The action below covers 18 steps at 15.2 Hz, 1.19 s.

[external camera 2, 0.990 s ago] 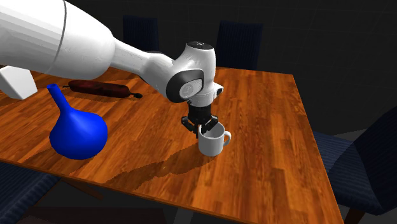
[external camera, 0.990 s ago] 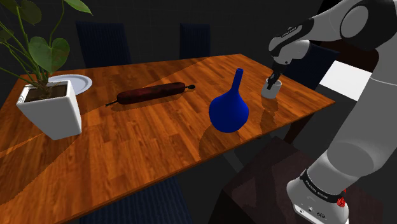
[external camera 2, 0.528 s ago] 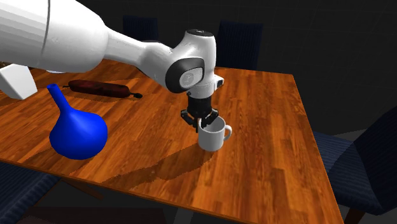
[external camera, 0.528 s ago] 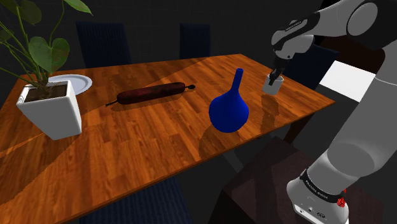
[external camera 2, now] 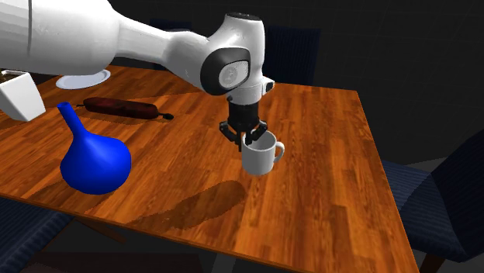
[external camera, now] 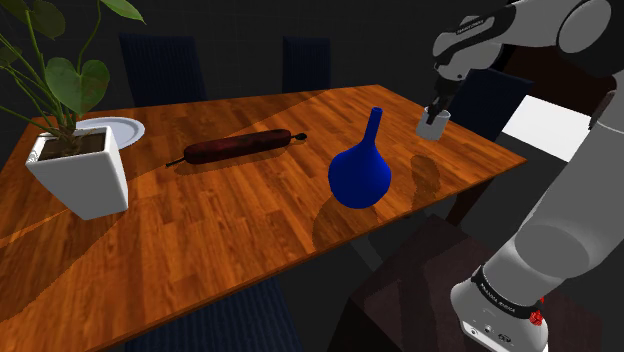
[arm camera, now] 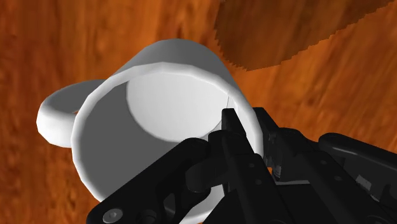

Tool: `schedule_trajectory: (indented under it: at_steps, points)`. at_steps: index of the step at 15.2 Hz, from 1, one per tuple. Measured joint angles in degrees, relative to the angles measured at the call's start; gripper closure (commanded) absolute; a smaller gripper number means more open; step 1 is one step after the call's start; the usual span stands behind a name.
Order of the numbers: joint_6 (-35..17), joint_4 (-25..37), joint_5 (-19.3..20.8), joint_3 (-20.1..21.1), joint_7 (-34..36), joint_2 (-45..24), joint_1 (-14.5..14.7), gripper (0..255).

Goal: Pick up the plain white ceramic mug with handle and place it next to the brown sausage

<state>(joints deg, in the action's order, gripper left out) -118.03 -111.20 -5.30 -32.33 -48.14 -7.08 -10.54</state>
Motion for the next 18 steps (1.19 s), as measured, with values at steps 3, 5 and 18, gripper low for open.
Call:
schedule_trajectory:
  at_steps: [3,5,18]
  points:
    - [2.2,1.6,0.5,-0.1,0.4,0.7,0.1,255]
    - [3.7,2.8,0.8,-0.1,0.6,1.2,0.1,255]
    - [13.2,10.7,2.1,-0.3,1.5,3.0,0.2,255]
